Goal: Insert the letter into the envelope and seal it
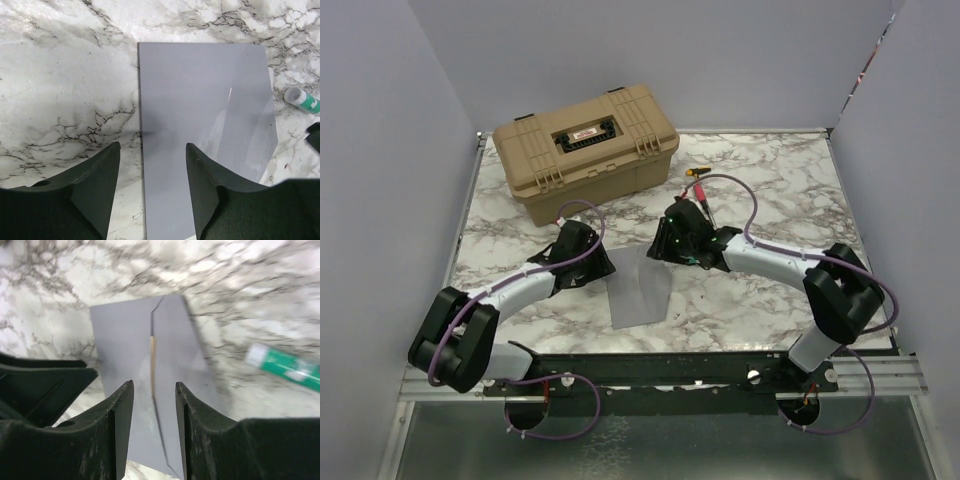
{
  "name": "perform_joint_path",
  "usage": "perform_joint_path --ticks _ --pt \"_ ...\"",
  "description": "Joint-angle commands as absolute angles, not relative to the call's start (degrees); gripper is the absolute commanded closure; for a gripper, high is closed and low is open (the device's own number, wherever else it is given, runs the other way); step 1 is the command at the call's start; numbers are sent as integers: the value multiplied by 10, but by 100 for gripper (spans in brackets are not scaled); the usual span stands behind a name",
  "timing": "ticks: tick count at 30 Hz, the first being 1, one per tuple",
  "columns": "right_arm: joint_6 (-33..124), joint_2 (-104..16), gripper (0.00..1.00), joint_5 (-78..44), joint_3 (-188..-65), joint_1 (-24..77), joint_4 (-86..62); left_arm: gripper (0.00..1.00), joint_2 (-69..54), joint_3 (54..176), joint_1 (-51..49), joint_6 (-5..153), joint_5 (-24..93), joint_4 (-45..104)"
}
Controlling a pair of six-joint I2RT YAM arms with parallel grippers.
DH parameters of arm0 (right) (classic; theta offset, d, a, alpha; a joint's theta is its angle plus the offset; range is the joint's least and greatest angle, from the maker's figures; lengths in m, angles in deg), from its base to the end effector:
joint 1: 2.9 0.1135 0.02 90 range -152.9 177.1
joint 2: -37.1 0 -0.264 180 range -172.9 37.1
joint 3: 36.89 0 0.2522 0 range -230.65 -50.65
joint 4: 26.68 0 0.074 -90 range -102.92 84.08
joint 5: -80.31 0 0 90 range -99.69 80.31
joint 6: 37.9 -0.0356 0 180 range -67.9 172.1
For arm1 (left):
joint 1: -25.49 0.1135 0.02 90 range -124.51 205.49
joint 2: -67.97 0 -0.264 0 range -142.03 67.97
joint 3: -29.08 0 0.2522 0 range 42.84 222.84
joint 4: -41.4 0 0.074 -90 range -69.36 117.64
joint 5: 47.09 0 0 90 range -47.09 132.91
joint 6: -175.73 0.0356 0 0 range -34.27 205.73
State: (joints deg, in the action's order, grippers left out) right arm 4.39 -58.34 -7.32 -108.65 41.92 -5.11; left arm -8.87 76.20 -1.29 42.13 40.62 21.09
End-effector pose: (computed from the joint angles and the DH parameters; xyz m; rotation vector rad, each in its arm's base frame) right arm 0.2515 0.2479 0.1972 0.0837 2.4814 0.7030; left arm 0.2219 -0.1136 0.1616 -0.3524 2.5096 -0.5725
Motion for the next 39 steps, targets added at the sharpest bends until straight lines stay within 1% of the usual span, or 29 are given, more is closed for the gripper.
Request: perform_joint_path --ticks 1,5,10,14,16,20,24,32,39 --pt "75 -536 56 -3 -1078 387 42 43 -54 778 -14 440 390 180" --pt "80 -520 55 9 -1084 369 83 41 -49 773 -14 437 374 178" --pt "81 -510 54 5 -1071 336 107 41 -51 779 -14 444 345 183" --pt "91 -517 52 -1 -1075 301 130 41 -67 787 -16 467 275 211" --pt "108 -528 50 4 -1091 295 146 41 -71 791 -20 470 262 219" --pt "164 -556 45 5 -1128 294 187 39 -72 793 -22 468 261 232" --pt "254 -579 43 -5 -1159 294 227 37 -84 795 -22 463 253 242" --pt "404 -632 43 -27 -1214 294 273 37 -107 803 -24 463 242 254" --pt "512 -659 47 -80 -1216 294 288 36 -113 806 -23 465 238 255"
